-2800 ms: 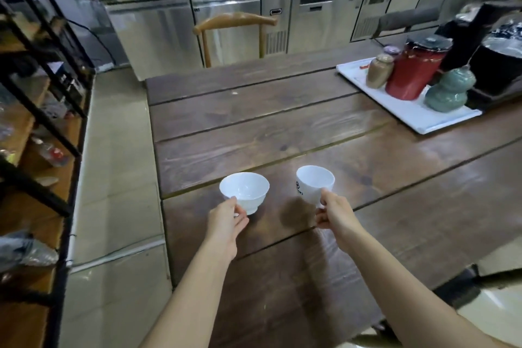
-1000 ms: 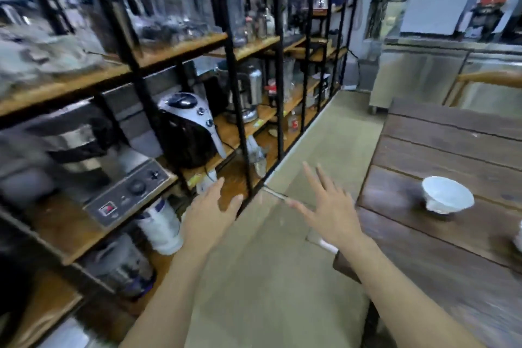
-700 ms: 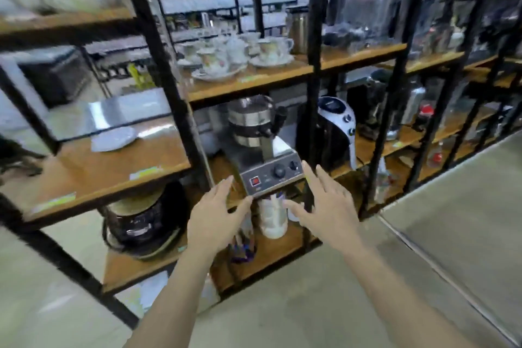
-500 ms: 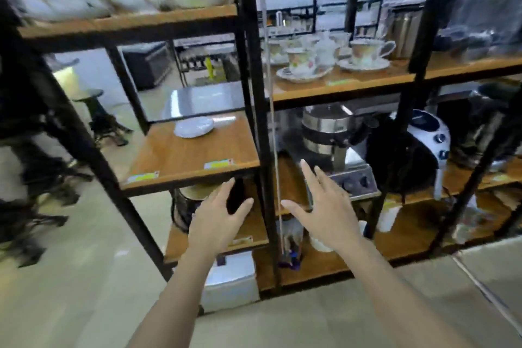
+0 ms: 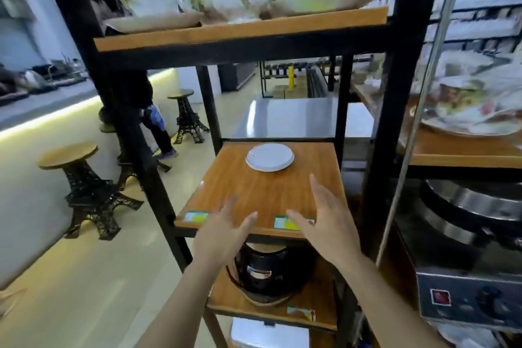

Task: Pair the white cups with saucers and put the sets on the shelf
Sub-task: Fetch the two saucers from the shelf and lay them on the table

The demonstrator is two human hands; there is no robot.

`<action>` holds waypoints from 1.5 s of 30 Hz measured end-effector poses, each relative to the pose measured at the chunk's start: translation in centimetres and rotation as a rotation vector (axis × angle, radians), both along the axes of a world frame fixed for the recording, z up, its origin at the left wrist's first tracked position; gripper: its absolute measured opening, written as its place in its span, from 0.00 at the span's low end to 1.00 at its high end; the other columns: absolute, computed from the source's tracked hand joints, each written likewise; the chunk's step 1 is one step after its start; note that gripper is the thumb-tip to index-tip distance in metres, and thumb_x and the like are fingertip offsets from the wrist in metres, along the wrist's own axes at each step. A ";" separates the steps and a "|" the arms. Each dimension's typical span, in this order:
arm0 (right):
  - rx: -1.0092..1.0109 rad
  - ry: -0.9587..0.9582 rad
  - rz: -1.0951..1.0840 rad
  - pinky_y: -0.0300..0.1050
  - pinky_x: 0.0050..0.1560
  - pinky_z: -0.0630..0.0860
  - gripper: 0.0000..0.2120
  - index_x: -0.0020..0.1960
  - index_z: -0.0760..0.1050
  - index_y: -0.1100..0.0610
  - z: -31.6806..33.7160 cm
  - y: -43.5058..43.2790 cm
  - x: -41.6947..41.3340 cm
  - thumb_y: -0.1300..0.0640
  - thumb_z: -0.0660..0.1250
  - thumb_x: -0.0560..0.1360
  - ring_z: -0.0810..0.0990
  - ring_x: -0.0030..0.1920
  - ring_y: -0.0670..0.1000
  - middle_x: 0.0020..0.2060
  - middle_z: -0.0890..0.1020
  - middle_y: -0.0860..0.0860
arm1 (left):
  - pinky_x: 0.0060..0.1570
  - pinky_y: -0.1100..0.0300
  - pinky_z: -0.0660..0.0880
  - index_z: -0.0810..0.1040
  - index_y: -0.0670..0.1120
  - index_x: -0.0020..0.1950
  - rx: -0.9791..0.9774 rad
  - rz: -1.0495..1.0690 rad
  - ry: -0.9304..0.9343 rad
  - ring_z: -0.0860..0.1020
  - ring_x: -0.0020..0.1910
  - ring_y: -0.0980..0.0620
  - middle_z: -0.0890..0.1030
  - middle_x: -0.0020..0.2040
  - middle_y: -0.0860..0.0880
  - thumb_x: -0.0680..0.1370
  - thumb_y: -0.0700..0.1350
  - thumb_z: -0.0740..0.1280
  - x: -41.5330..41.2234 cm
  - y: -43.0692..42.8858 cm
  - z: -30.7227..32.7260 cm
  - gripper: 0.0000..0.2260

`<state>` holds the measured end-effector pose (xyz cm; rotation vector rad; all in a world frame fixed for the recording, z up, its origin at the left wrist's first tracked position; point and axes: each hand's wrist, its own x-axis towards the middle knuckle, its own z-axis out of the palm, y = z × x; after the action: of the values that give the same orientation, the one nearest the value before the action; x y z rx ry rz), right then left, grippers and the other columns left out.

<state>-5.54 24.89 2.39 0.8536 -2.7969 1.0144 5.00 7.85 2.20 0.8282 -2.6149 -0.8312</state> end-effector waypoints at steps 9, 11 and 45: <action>-0.043 -0.131 -0.057 0.59 0.71 0.63 0.41 0.75 0.41 0.41 -1.2 -7.7 -9.0 0.34 0.61 0.71 0.60 0.74 0.54 0.76 0.59 0.48 | 0.68 0.50 0.64 0.56 0.56 0.76 0.050 0.053 0.015 0.65 0.72 0.46 0.65 0.75 0.49 0.75 0.63 0.59 -8.2 -6.4 -1.3 0.31; -0.051 -0.153 -0.101 0.60 0.70 0.63 0.40 0.75 0.43 0.42 -1.4 -9.6 -10.7 0.34 0.61 0.71 0.61 0.74 0.56 0.76 0.59 0.49 | 0.69 0.49 0.63 0.55 0.57 0.76 0.050 0.027 -0.013 0.64 0.73 0.46 0.64 0.76 0.49 0.75 0.64 0.59 -10.2 -7.9 -1.7 0.31; -0.088 -0.489 -0.389 0.54 0.69 0.60 0.25 0.63 0.63 0.56 -3.9 -18.7 -19.0 0.52 0.69 0.70 0.67 0.63 0.54 0.59 0.71 0.51 | 0.34 0.56 0.80 0.66 0.42 0.63 0.582 -0.010 -0.056 0.80 0.50 0.44 0.76 0.55 0.44 0.73 0.48 0.71 -23.9 -16.4 -2.9 0.24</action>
<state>-24.57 6.20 -1.47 0.0323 -3.0777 1.4048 -18.88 -8.57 -0.75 0.9812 -2.4404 -1.6319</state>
